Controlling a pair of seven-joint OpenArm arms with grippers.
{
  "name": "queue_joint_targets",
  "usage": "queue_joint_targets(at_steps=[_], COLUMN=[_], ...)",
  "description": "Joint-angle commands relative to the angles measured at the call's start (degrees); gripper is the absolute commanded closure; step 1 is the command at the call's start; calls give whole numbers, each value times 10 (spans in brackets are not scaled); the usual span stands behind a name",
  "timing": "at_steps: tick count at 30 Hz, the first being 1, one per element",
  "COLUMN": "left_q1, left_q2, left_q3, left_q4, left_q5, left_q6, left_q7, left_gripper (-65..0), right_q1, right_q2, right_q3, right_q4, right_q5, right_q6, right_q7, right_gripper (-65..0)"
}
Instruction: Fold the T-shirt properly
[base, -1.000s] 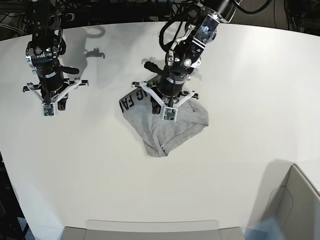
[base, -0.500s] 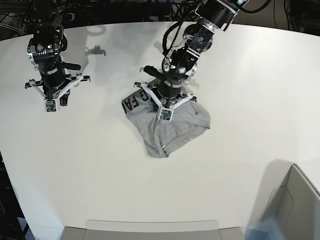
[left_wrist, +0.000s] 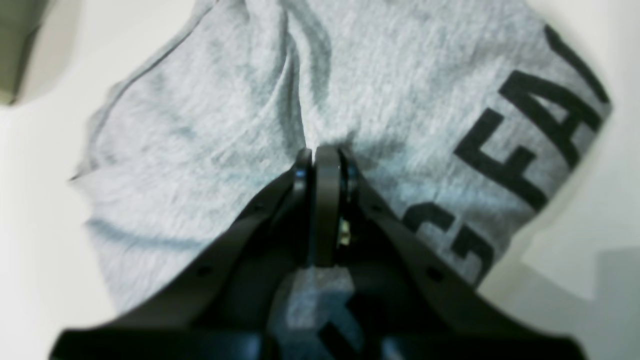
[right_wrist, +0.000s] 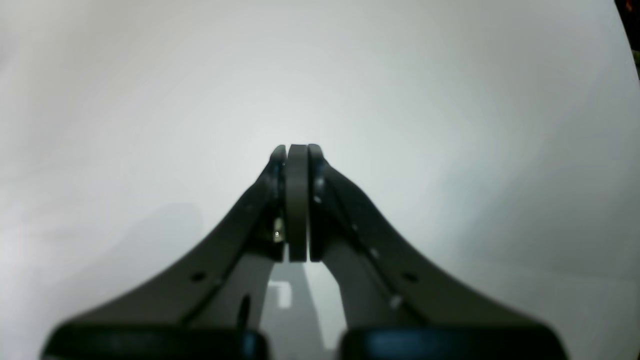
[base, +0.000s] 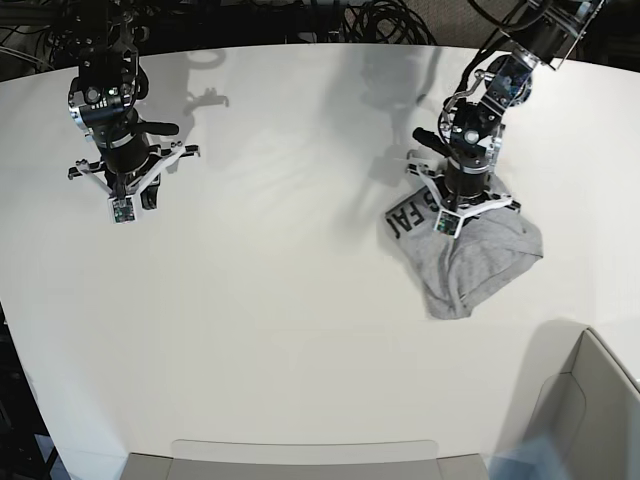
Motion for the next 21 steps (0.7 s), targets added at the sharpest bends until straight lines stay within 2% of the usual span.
queue_joint_targets(at_steps=[1, 9, 14, 17, 21], left_q1=[10, 7, 9, 15, 40], left_q2=[-17, -66, -80, -75, -49], left_q3=[-1, 1, -22, -66, -141], left_q4=[-11, -9, 63, 131, 227], left_q5=[-20, -20, -20, -20, -20], left_q6=[-4, -5, -1, -1, 0], left_q7=[69, 69, 69, 70, 70], left_gripper=[-18, -18, -18, -18, -18], right_q1=[6, 6, 6, 6, 7], right_q2=[3, 3, 3, 3, 5], right_q3=[-4, -28, -43, -44, -44], right_q4=[11, 11, 13, 15, 28], right_q5=[-1, -1, -1, -1, -1], right_q6=[-2, -2, -2, -2, -2], right_q7=[14, 14, 14, 15, 16], right_gripper=[0, 0, 0, 0, 0])
